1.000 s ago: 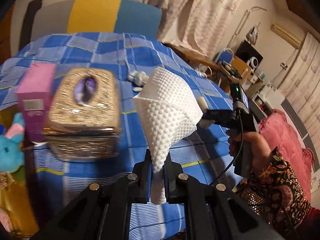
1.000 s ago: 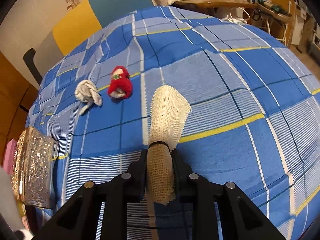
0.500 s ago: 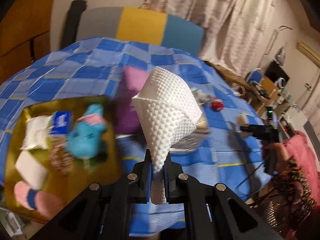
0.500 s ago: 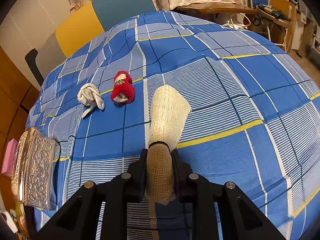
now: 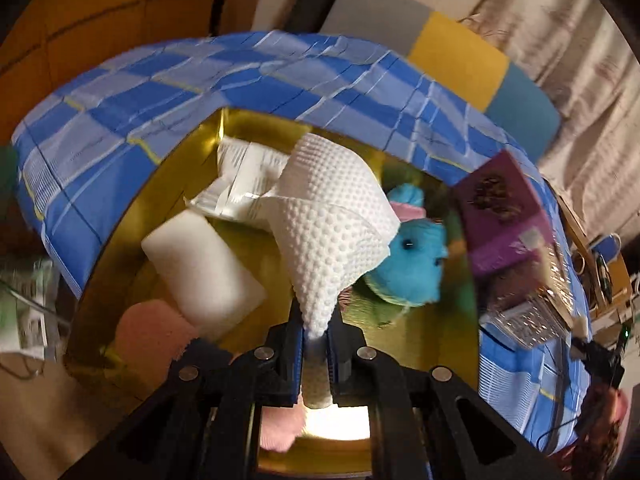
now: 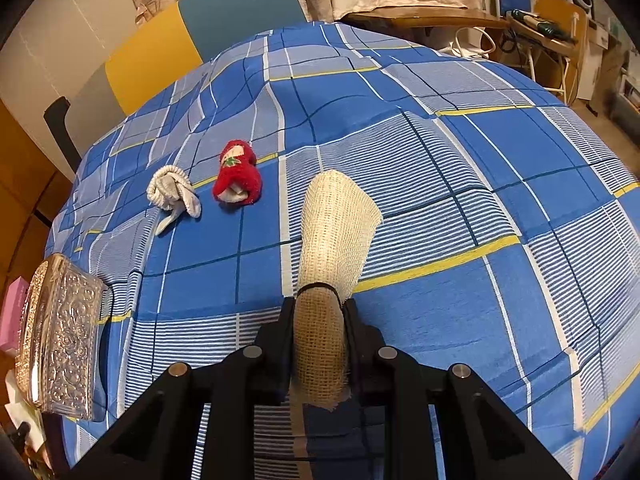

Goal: Organize soft objects
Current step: 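Carry the white waffle towel into the gold tray and open the left tool, then carry the tan mesh roll into the gold tray and open the right tool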

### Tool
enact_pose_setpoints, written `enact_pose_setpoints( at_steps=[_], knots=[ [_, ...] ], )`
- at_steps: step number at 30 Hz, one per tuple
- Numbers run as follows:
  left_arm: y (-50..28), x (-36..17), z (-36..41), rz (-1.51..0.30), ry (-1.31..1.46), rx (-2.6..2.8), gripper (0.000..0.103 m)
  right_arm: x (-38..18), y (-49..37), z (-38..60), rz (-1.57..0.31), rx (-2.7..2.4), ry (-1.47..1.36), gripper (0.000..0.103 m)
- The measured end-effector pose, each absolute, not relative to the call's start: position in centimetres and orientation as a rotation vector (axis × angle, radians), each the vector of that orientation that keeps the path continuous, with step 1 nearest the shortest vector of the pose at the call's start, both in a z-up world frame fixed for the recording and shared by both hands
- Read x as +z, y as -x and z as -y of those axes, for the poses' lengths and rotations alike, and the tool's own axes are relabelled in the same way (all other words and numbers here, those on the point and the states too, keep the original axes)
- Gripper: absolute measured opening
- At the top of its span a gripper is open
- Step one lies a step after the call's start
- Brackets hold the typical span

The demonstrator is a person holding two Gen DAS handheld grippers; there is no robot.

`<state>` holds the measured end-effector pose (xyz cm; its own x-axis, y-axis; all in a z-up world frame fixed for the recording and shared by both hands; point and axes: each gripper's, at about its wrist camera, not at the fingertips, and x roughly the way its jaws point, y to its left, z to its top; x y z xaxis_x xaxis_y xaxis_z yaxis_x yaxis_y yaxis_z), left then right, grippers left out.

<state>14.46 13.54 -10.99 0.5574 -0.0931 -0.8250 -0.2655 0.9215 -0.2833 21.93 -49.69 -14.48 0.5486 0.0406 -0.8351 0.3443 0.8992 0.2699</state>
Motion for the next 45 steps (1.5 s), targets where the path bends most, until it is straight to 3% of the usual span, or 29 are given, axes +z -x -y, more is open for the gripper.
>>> enact_pose_setpoints(
  at_steps=[1, 2, 6, 13, 23, 35, 45],
  knots=[
    [-14.7, -11.3, -13.6, -0.988, 0.403, 0.134, 0.016, -14.5, -21.9, 49.7, -0.98, -0.19, -0.432, 0.022],
    [-14.8, -11.3, -13.7, -0.991, 0.405, 0.154, 0.029, -14.5, -21.9, 49.7, -0.979, -0.191, -0.432, 0.022],
    [-14.9, -12.0, -14.3, -1.013, 0.444, 0.187, 0.04, -14.4, -21.6, 50.0, -0.97, -0.2, -0.447, 0.022],
    [-13.8, -10.6, -14.3, -0.932, 0.451, 0.162, 0.04, -12.8, -20.6, 49.3, -0.921, -0.208, -0.424, 0.022],
    [-13.4, -8.1, -13.6, -0.839, 0.446, 0.056, 0.04, -6.0, -17.0, 43.4, -0.765, -0.056, -0.409, 0.022],
    [-12.3, -8.0, -12.1, -0.816, 0.379, -0.053, 0.04, -1.5, -14.0, 28.5, -0.751, 0.271, -0.308, 0.022],
    [-11.3, -7.7, -15.1, -0.786, 0.394, -0.037, 0.04, -3.5, -13.5, 13.2, -0.876, 0.607, -0.124, 0.022]
  ],
)
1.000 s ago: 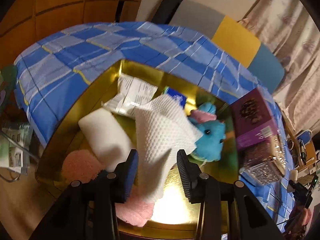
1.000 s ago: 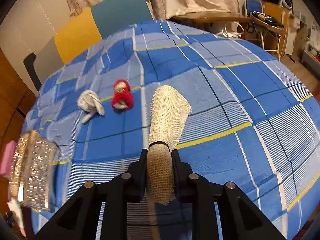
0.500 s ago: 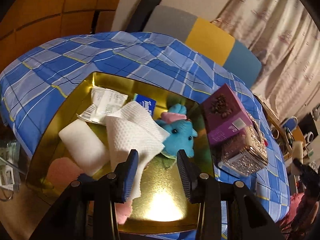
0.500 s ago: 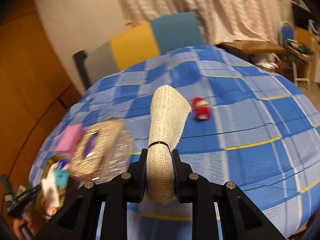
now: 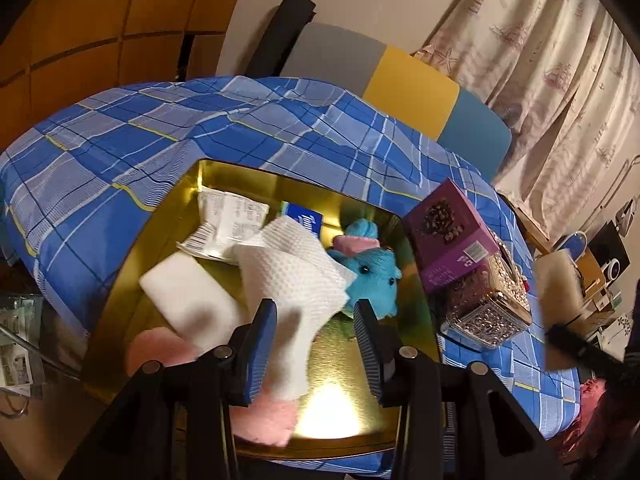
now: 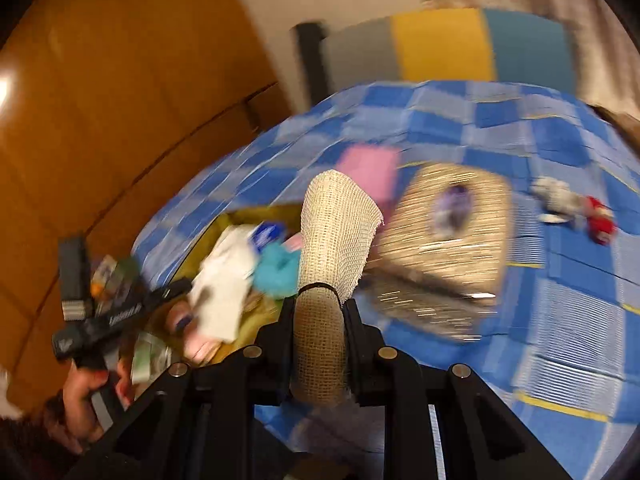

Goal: Organize soft objects
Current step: 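Carry the tan mesh roll into the gold tray and open the right tool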

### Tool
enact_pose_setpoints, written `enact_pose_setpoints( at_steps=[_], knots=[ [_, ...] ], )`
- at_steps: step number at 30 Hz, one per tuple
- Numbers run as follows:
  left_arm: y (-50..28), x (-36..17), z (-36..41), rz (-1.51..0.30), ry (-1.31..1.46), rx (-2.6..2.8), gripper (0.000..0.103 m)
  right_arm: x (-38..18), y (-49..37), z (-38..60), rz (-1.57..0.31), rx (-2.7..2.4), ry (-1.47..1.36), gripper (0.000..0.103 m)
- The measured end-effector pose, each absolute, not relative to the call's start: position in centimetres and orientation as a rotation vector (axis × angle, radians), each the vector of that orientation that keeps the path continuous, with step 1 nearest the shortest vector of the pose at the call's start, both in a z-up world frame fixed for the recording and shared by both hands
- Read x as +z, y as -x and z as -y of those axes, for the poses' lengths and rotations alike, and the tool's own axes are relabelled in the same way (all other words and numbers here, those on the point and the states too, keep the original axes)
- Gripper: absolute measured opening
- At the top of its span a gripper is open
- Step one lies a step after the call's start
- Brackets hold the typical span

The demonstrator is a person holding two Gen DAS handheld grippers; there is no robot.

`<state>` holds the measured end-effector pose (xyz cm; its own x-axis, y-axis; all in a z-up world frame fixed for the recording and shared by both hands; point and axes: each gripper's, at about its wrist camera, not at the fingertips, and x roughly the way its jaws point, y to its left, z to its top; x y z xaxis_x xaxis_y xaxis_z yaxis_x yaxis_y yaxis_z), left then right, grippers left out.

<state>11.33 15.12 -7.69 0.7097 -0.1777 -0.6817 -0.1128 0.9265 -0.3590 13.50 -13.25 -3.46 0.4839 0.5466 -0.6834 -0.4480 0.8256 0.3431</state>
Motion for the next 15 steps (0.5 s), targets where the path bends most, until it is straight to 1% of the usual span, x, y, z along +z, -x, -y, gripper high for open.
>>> enact_pose_setpoints(
  at_steps=[6, 15],
  knots=[
    [-10.7, -8.0, -17.5, -0.784, 0.435, -0.01, 0.04, -5.9, -14.0, 6.2, -0.955, 0.732, -0.003, 0.022],
    [-10.0, -8.3, -19.8, -0.77, 0.488, 0.011, 0.04, -9.9, -15.1, 0.7, -1.068, 0.768, 0.131, 0.023]
  ],
)
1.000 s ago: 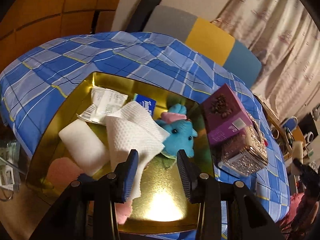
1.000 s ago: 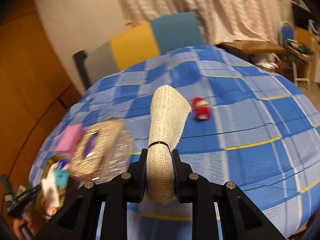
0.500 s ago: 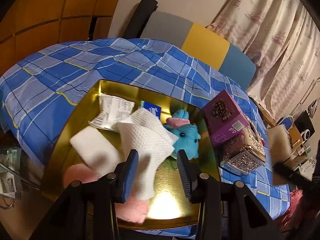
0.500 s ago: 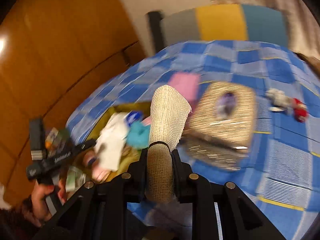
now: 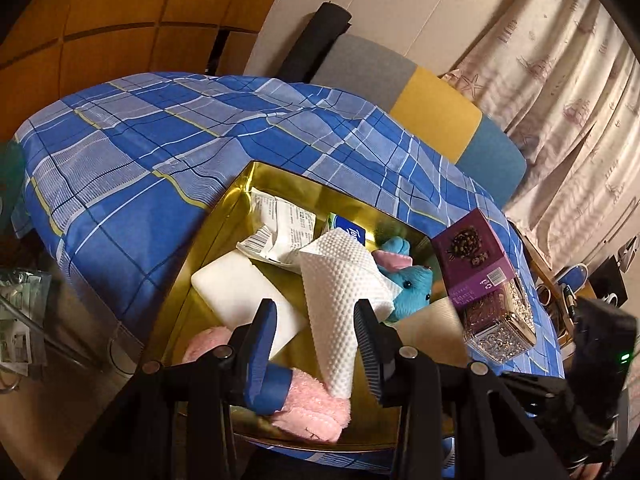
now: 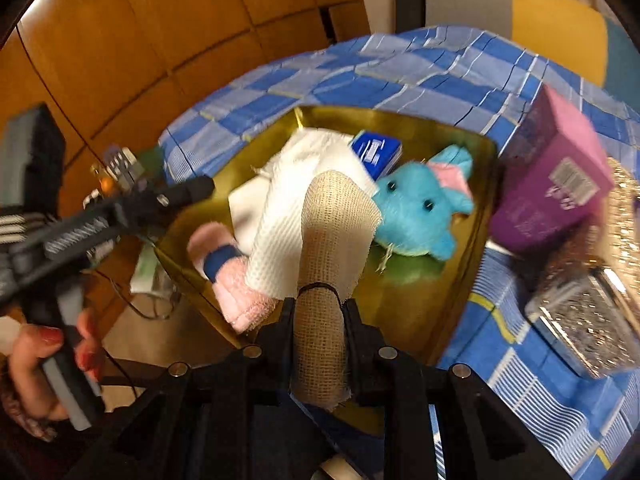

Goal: Organize soft objects
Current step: 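Carry the tan mesh roll into the gold tray and open the right tool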

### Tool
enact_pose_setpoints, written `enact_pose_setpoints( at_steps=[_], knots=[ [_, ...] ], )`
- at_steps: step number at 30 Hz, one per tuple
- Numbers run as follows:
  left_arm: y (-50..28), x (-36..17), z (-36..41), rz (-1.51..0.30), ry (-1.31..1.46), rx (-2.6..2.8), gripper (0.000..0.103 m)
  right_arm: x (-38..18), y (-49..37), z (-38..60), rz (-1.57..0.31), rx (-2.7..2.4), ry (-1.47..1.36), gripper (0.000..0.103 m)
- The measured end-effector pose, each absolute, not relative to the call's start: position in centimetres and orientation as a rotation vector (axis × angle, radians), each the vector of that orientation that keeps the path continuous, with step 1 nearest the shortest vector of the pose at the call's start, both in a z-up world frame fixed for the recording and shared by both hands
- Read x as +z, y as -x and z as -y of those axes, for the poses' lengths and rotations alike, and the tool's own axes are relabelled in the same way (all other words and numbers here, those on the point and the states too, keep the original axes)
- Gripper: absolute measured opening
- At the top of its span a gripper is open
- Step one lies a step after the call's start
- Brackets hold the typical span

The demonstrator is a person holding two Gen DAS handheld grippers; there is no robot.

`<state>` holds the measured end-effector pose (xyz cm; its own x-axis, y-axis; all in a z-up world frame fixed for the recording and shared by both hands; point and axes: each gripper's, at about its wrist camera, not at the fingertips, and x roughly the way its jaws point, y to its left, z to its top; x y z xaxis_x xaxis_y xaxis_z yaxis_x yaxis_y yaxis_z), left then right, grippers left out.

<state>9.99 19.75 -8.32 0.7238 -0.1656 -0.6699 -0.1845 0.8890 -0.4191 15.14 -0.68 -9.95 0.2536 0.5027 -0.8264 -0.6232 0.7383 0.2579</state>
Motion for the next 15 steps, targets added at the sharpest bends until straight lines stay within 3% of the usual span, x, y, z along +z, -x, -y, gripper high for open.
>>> enact_pose_setpoints(
  at_steps=[4, 7, 15],
  knots=[
    [-9.8, -8.4, -19.9, -0.767, 0.494, 0.005, 0.04, -11.3, -15.3, -0.1, -1.127, 0.751, 0.163, 0.026],
    [-9.7, -8.3, -20.0, -0.764, 0.499, 0.0, 0.04, -11.4, -15.4, 0.6, -1.142, 0.719, 0.125, 0.04],
    [-9.8, -8.5, -19.3, -0.773, 0.5, -0.019, 0.04, -9.5, -15.0, 2.9, -1.099, 0.697, 0.032, 0.041]
  ],
)
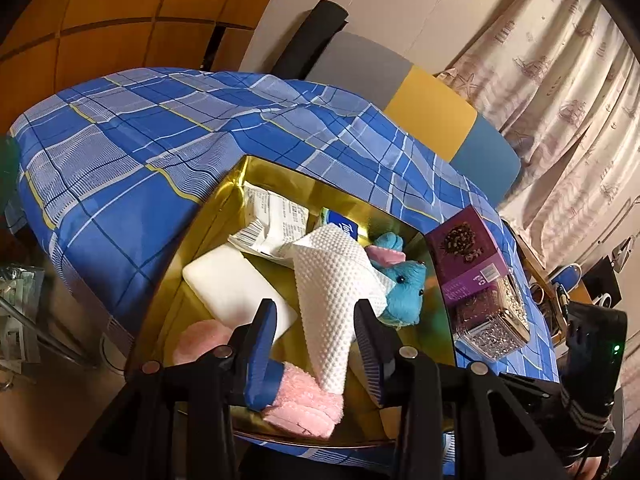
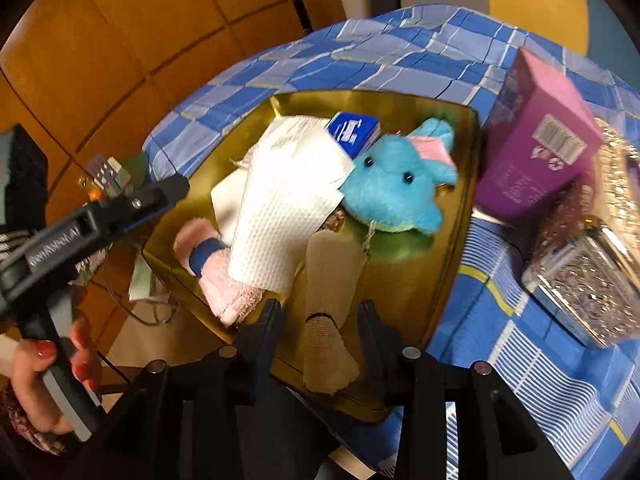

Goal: Organize soft objects
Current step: 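Carry the tan mesh roll into the gold tray and open the right tool, then move both tools back toward the white sock toy and red plush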

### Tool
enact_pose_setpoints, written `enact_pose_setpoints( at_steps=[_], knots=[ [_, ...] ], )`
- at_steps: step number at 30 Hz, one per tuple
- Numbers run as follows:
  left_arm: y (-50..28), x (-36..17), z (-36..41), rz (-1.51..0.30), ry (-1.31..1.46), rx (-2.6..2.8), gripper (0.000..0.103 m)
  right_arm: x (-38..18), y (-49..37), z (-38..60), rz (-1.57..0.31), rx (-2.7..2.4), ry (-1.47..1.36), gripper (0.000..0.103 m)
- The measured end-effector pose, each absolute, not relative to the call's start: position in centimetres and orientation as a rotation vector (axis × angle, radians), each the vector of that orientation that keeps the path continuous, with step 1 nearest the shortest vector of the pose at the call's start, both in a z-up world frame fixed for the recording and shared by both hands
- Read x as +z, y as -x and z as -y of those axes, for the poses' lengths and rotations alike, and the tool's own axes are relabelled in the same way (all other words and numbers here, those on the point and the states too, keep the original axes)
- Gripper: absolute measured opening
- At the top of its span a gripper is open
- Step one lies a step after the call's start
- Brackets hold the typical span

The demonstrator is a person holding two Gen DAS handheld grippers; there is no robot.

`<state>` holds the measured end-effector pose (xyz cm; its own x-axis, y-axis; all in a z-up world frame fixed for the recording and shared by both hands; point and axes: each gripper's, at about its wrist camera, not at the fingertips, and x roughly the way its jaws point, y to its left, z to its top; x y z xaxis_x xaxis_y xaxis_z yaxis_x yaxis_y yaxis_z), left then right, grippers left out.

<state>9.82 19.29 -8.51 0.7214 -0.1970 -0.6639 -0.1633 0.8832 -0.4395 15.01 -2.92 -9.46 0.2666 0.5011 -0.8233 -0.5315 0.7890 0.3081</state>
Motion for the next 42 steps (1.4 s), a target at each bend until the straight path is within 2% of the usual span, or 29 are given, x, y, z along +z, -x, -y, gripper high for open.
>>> enact_pose_setpoints(
  at_steps=[13, 25, 35, 42],
  knots=[
    [-10.1, -8.6, -15.0, -0.82, 0.425, -0.12, 0.04, -8.2, -13.7, 6.5, -1.031, 0.638, -0.059, 0.041],
    [-10.4, -8.2, -7.8, -0.87, 0.286, -0.29, 0.042, -6.8, -13.6, 16.8, -0.975, 0.445, -0.17, 0.041],
    [-10.2, -7.6, -1.0, -0.903, 0.168, -0.449, 0.042, -10.0, -14.1, 27.5, -1.004, 0.144, -0.236, 0.041],
    [-10.5, -7.4, 3.4, -0.935, 0.125, -0.534, 0.042, -12.3, -16.3, 33.8, -1.019, -0.054, -0.214, 0.045]
  ],
)
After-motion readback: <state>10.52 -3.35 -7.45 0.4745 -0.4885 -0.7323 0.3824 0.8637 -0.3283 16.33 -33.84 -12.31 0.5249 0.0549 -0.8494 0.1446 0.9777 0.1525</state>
